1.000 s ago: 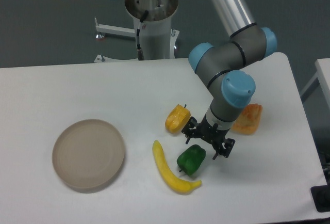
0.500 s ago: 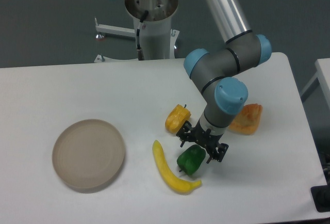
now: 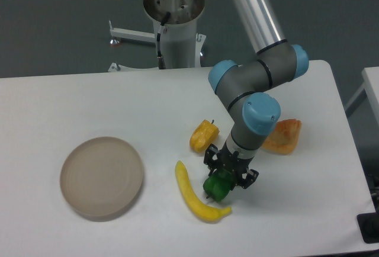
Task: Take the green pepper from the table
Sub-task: 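Close the gripper around the green bell pepper, then lift the held green pepper up and away from the banana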
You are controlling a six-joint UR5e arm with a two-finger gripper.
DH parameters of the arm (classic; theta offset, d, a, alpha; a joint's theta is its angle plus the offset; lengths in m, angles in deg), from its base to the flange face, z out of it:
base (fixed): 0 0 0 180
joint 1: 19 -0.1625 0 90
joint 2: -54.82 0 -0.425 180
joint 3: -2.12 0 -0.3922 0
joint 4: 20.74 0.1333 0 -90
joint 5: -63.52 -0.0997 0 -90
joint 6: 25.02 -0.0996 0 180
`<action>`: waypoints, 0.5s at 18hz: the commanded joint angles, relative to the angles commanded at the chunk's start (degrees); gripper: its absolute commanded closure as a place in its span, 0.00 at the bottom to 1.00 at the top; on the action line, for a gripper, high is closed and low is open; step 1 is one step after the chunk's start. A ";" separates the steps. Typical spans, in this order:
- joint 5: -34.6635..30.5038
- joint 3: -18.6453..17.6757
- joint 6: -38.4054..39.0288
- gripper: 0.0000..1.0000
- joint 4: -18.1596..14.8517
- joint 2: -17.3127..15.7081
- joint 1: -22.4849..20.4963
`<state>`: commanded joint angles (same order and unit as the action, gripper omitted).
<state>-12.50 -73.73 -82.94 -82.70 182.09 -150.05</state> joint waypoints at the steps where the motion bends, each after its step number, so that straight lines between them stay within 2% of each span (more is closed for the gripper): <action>1: -0.09 0.26 0.00 0.53 0.00 0.09 0.00; 6: -0.26 2.19 -2.19 0.53 -0.35 -0.53 -0.79; 7: -0.35 3.94 -3.15 0.53 -0.79 -0.96 -2.10; 9: -0.96 4.40 -6.92 0.53 -0.70 -1.75 -3.42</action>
<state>-13.46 -69.33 -89.86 -83.41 180.33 -153.47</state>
